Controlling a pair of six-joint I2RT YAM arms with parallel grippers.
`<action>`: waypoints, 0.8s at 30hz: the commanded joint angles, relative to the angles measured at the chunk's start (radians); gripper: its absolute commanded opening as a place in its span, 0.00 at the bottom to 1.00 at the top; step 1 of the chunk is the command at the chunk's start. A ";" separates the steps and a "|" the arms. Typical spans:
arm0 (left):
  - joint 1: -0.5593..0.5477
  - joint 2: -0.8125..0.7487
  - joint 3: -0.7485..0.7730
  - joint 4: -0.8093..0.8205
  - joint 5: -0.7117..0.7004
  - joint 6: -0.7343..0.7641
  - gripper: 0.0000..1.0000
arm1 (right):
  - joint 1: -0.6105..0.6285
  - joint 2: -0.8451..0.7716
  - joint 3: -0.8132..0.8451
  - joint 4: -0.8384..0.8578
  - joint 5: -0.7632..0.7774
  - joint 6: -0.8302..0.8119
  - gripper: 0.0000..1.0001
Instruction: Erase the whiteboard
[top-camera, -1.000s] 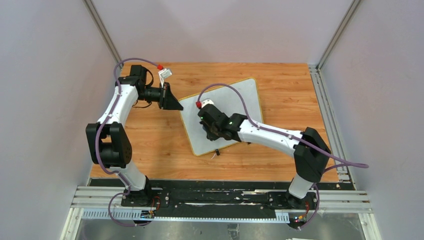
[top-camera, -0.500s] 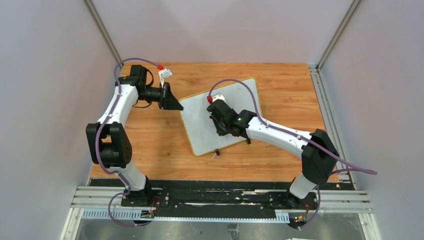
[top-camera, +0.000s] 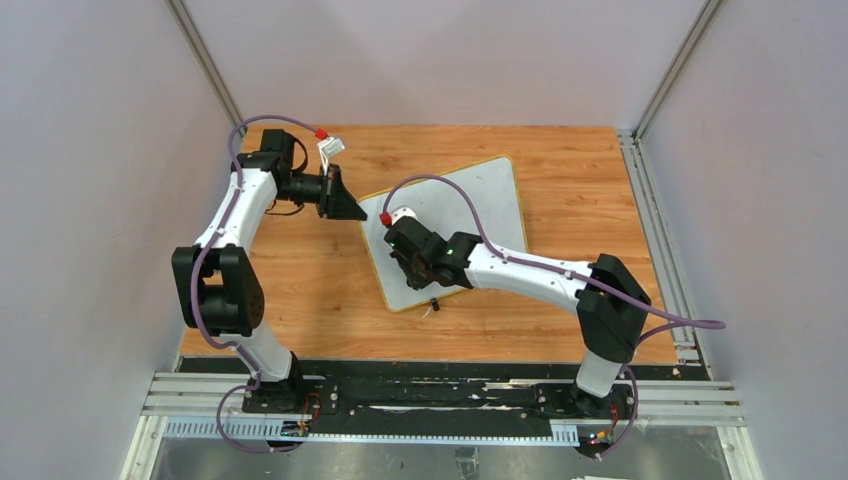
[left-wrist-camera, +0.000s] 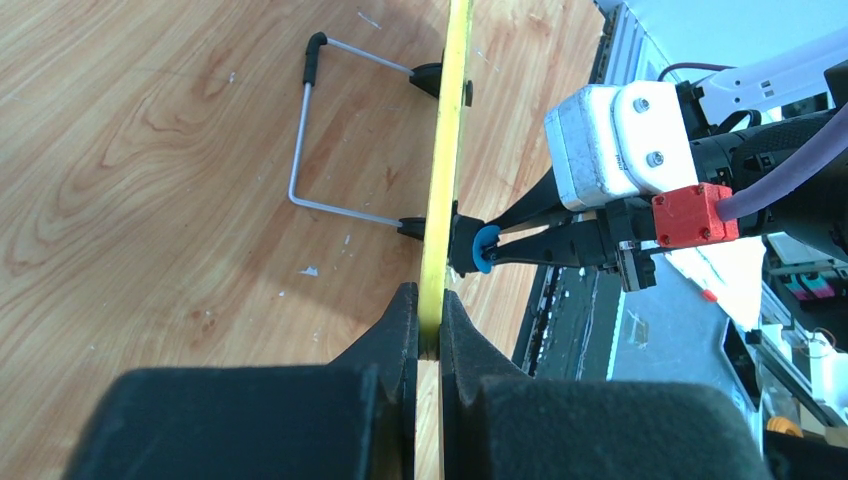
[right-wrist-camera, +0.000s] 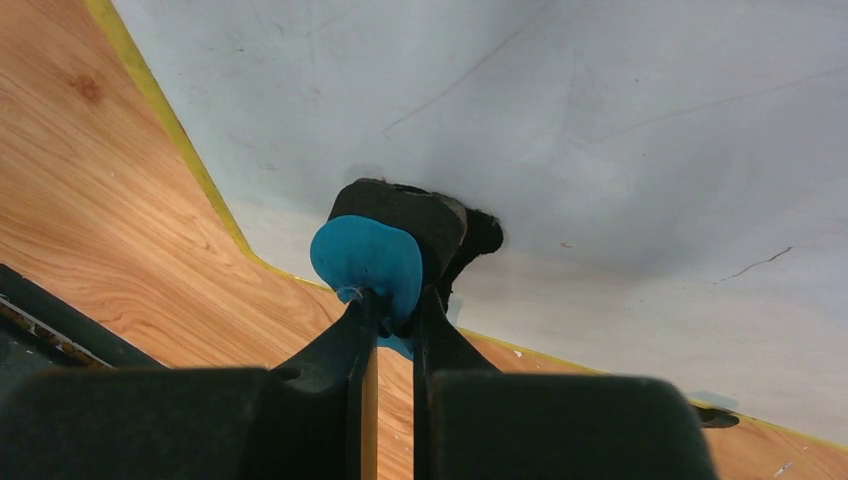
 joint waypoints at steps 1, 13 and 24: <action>-0.024 -0.004 0.005 -0.032 -0.065 0.048 0.00 | 0.014 0.019 0.031 0.011 0.001 -0.010 0.01; -0.024 -0.011 0.001 -0.032 -0.068 0.046 0.00 | -0.147 -0.118 -0.121 -0.014 0.086 0.021 0.01; -0.024 -0.007 -0.001 -0.032 -0.066 0.047 0.00 | -0.218 -0.175 -0.129 -0.028 0.055 -0.009 0.01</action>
